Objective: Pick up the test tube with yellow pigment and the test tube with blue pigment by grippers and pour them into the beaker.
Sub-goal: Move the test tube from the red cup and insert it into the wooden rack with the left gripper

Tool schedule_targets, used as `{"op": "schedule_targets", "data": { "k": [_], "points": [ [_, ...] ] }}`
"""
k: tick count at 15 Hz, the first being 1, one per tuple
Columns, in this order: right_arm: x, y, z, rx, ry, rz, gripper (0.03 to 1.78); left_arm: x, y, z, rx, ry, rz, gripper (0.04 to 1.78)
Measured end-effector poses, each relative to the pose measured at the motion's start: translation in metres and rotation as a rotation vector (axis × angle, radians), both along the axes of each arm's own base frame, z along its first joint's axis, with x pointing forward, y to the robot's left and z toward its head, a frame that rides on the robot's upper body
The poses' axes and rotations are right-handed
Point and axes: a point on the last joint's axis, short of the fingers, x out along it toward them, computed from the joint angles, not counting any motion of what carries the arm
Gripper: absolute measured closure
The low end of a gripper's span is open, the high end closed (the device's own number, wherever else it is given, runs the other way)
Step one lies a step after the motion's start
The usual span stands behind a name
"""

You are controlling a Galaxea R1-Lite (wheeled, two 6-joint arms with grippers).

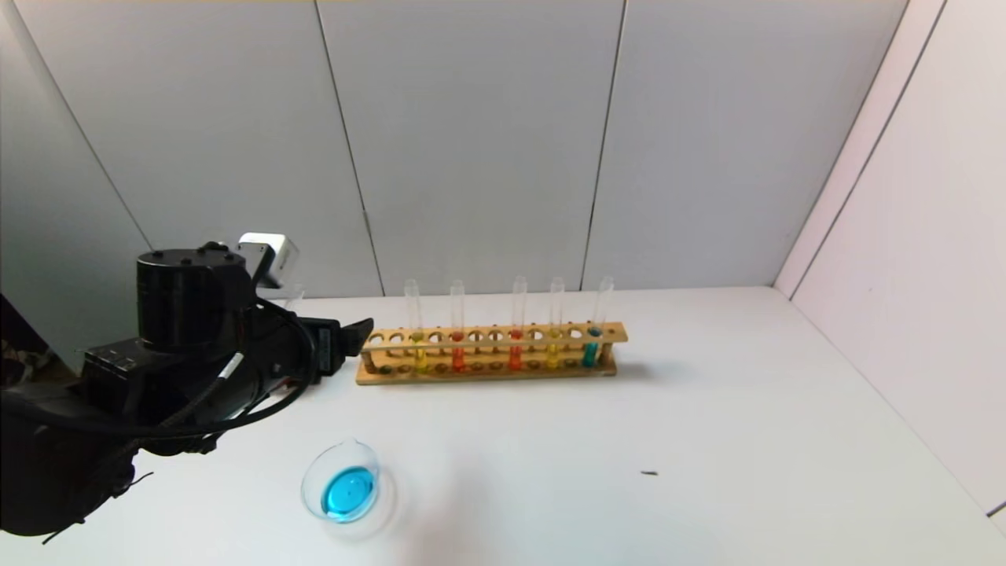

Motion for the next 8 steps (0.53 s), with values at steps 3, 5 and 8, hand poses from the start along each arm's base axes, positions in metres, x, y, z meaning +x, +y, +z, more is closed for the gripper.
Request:
{"op": "schedule_targets", "data": {
  "k": [3,5,8],
  "points": [
    [0.0,0.0,0.0,0.0,0.0,0.0,0.11,0.004,-0.013,-0.003,-0.003,-0.029,-0.013,0.07],
    [0.0,0.0,0.0,0.0,0.0,0.0,0.11,0.01,-0.024,-0.01,0.0,-0.045,-0.014,0.07],
    [0.0,0.0,0.0,0.0,0.0,0.0,0.11,0.025,-0.04,-0.016,-0.002,-0.075,-0.008,0.07]
  ]
}}
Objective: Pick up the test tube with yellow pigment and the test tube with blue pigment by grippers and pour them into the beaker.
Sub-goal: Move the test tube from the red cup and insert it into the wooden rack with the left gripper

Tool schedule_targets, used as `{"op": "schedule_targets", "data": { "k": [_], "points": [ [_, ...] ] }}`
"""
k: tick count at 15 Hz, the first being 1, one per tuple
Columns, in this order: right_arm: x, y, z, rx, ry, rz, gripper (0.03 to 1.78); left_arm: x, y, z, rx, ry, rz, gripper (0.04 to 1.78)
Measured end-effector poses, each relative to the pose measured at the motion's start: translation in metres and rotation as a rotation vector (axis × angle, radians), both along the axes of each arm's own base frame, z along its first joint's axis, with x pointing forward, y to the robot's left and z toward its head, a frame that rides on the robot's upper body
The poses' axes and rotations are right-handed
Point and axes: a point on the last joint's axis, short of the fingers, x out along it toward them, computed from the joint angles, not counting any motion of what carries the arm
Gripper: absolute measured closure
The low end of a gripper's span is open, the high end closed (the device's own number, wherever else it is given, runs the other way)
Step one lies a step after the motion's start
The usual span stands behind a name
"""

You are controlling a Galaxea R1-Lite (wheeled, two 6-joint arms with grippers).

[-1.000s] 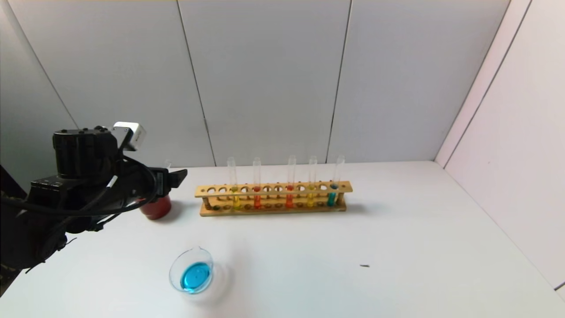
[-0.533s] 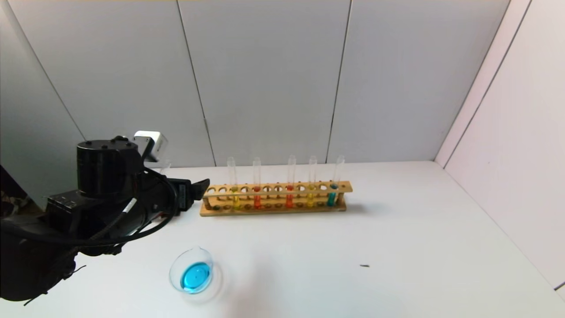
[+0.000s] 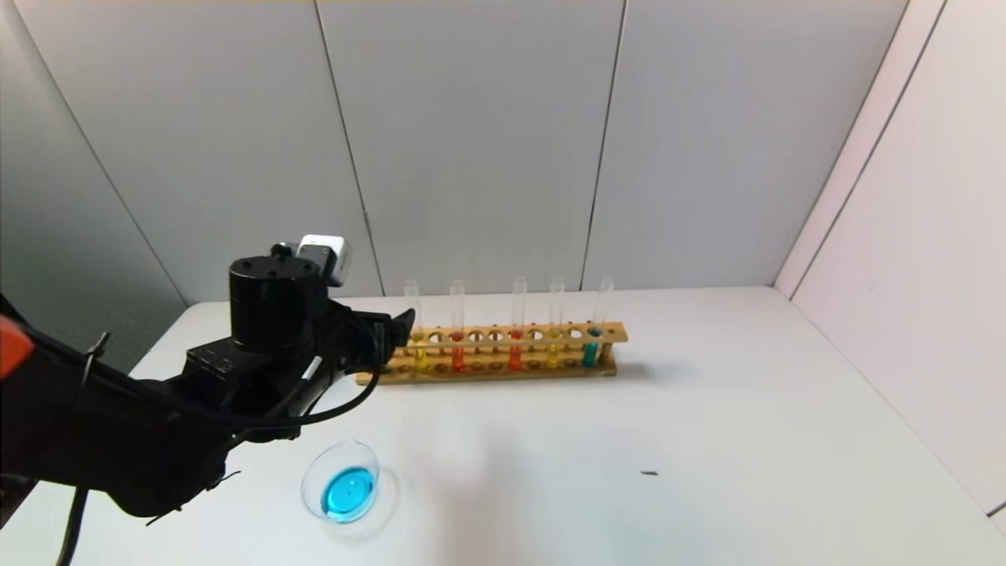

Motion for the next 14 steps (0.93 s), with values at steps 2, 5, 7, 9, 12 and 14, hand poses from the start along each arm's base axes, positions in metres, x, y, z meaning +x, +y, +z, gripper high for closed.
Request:
{"op": "schedule_targets", "data": {
  "k": [2,5,7,9,12,14],
  "points": [
    [0.0,0.0,0.0,0.0,0.0,0.0,0.11,0.01,-0.009,-0.006,0.003,0.004,-0.006,0.07],
    [0.0,0.0,0.0,0.0,0.0,0.0,0.11,0.024,-0.018,-0.012,0.003,0.007,-0.007,0.07],
    [0.0,0.0,0.0,0.0,0.0,0.0,0.11,0.033,-0.022,-0.018,0.008,0.011,0.003,0.07],
    [0.0,0.0,0.0,0.0,0.0,0.0,0.11,0.042,-0.026,-0.023,0.017,0.01,0.03,0.07],
    [0.0,0.0,0.0,0.0,0.0,0.0,0.11,0.054,-0.03,-0.028,0.022,0.008,0.04,0.07],
    [0.0,0.0,0.0,0.0,0.0,0.0,0.11,0.062,-0.033,-0.03,0.027,0.007,0.046,0.07]
  ]
}}
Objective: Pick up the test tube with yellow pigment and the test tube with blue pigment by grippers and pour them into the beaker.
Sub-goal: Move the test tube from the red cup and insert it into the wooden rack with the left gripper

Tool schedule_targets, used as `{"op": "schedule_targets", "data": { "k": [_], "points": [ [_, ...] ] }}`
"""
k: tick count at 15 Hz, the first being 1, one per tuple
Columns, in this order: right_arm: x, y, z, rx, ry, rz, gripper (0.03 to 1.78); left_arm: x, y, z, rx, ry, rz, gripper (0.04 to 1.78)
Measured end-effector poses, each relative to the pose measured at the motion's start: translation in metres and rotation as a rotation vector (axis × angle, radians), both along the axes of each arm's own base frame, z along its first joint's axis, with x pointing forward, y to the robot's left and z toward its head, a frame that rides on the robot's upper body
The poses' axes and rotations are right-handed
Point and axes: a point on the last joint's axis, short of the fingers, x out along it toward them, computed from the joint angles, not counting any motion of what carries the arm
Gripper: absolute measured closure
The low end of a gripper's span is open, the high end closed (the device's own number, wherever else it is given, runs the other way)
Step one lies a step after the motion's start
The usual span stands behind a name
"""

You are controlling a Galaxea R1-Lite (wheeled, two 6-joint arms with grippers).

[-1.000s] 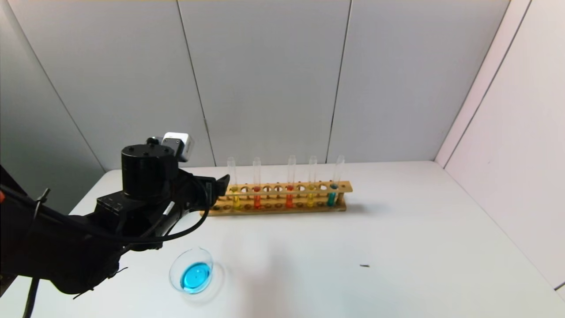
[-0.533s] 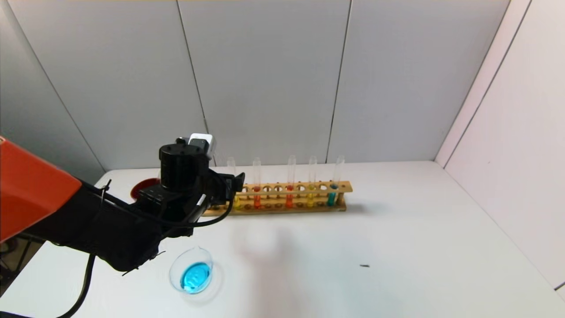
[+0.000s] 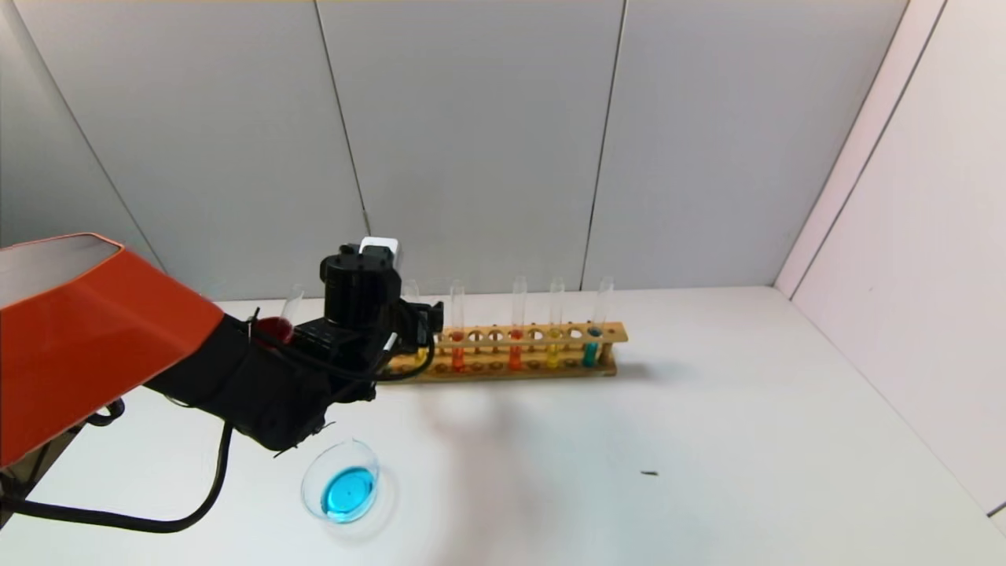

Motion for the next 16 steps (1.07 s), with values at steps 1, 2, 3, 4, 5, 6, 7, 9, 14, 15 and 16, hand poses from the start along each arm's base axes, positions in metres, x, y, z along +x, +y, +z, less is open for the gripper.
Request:
{"op": "schedule_targets", "data": {
  "k": [1,2,3,4,5,6,7,9,14,15,16],
  "points": [
    [0.0,0.0,0.0,0.0,0.0,0.0,0.11,0.004,-0.002,0.0,0.0,-0.004,0.0,0.07],
    [0.0,0.0,0.0,0.0,0.0,0.0,0.11,0.007,-0.003,-0.002,0.001,-0.005,0.002,0.07],
    [0.0,0.0,0.0,0.0,0.0,0.0,0.11,0.01,-0.004,-0.004,0.001,-0.004,0.005,0.07],
    [0.0,0.0,0.0,-0.001,0.0,0.0,0.11,0.013,-0.003,-0.006,0.003,-0.003,0.01,0.07],
    [0.0,0.0,0.0,0.0,0.0,0.0,0.11,0.016,-0.002,-0.007,0.004,-0.002,0.015,0.07],
    [0.0,0.0,0.0,0.0,0.0,0.0,0.11,0.019,-0.001,-0.009,0.004,-0.001,0.02,0.07],
    [0.0,0.0,0.0,0.0,0.0,0.0,0.11,0.02,-0.001,-0.01,0.005,0.001,0.022,0.09],
    [0.0,0.0,0.0,0.0,0.0,0.0,0.11,0.021,-0.001,-0.012,0.005,0.002,0.023,0.19],
    [0.0,0.0,0.0,0.0,0.0,0.0,0.11,0.018,-0.002,-0.011,0.003,-0.001,0.017,0.92],
    [0.0,0.0,0.0,0.0,0.0,0.0,0.11,0.016,-0.003,-0.01,0.002,-0.002,0.012,1.11],
    [0.0,0.0,0.0,-0.001,0.0,0.0,0.11,0.015,-0.004,-0.009,0.001,-0.003,0.008,1.27]
  ]
}}
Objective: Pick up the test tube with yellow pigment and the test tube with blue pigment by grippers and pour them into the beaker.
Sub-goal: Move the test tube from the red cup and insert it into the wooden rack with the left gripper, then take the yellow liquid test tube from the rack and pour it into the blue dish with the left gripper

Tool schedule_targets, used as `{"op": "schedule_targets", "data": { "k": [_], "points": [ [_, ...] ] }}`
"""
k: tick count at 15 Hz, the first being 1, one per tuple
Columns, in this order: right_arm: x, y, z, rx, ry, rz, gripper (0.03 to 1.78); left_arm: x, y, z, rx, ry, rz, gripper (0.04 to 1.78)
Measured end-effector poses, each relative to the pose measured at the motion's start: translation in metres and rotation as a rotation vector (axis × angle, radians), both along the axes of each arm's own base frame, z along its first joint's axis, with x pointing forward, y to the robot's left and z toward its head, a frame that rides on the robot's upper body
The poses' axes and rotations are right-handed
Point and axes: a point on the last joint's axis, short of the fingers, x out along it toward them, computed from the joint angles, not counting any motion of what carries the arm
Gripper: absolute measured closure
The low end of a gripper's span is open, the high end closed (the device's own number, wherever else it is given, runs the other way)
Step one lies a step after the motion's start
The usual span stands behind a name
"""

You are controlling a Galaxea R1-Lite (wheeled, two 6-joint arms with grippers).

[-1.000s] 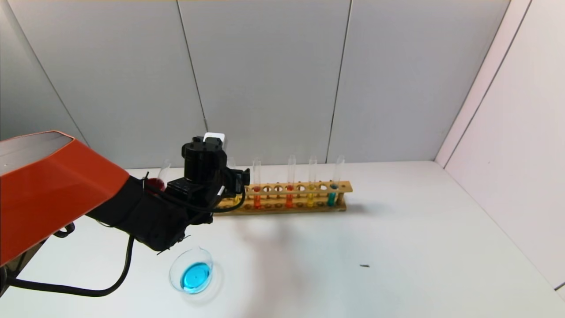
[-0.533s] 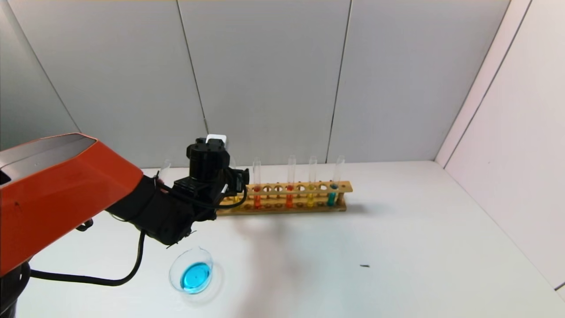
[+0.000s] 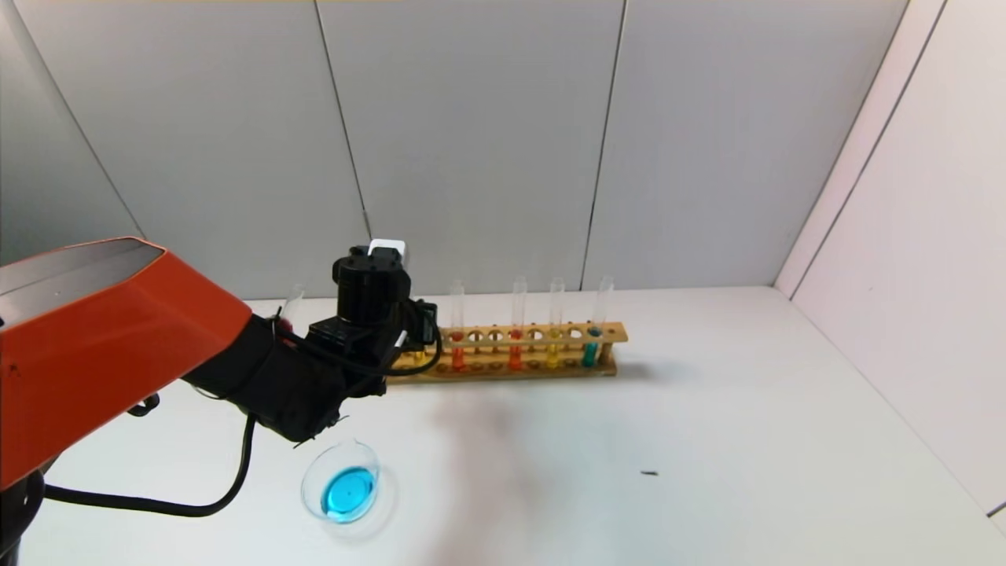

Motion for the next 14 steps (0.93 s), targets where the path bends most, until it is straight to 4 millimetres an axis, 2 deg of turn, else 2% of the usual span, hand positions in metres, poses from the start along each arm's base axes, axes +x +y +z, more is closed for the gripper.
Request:
{"op": "schedule_targets", "data": {
  "k": [2,14],
  "points": [
    [0.0,0.0,0.0,0.0,0.0,0.0,0.11,-0.0018,-0.0011,0.0011,-0.003,-0.001,-0.006,1.49],
    [0.0,0.0,0.0,0.0,0.0,0.0,0.11,-0.0059,0.0007,0.0069,-0.005,-0.011,-0.005,1.5]
  ]
}}
